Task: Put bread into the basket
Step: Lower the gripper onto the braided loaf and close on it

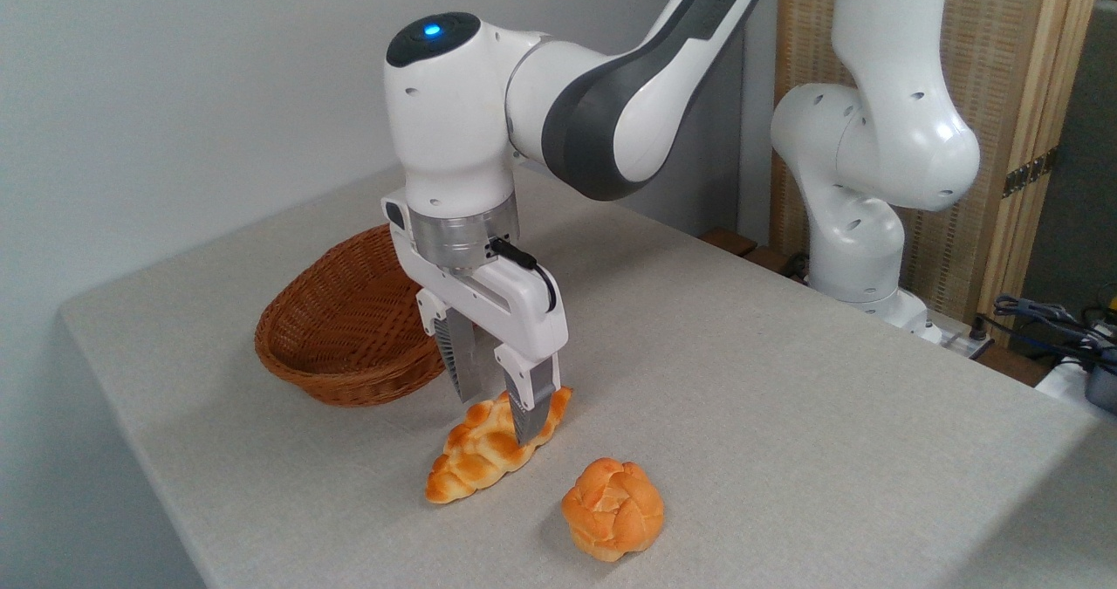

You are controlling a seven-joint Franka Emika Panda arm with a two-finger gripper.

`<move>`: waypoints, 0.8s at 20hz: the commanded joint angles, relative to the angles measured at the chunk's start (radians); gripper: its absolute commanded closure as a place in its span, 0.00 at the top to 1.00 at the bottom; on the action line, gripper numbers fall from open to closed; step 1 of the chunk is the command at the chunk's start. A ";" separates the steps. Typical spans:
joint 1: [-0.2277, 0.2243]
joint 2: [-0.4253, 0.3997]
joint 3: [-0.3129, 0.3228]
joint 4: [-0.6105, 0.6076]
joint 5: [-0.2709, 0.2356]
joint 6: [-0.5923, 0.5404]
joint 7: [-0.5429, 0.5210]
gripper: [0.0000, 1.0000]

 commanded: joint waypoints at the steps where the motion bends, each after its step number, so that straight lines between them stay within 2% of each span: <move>1: -0.005 -0.006 0.003 -0.037 -0.006 0.048 0.005 1.00; 5: -0.005 0.008 -0.015 -0.051 -0.006 0.070 0.005 1.00; 6: -0.005 0.008 -0.015 -0.052 -0.006 0.078 0.005 0.97; 7: -0.005 0.008 -0.015 -0.054 -0.005 0.079 0.005 0.81; 9: -0.005 0.008 -0.015 -0.054 -0.006 0.082 0.005 0.44; 10: -0.005 0.009 -0.015 -0.054 -0.006 0.082 0.005 0.31; 11: -0.005 0.009 -0.015 -0.052 -0.005 0.082 0.005 0.22; 16: -0.005 0.009 -0.015 -0.052 -0.006 0.081 0.010 0.20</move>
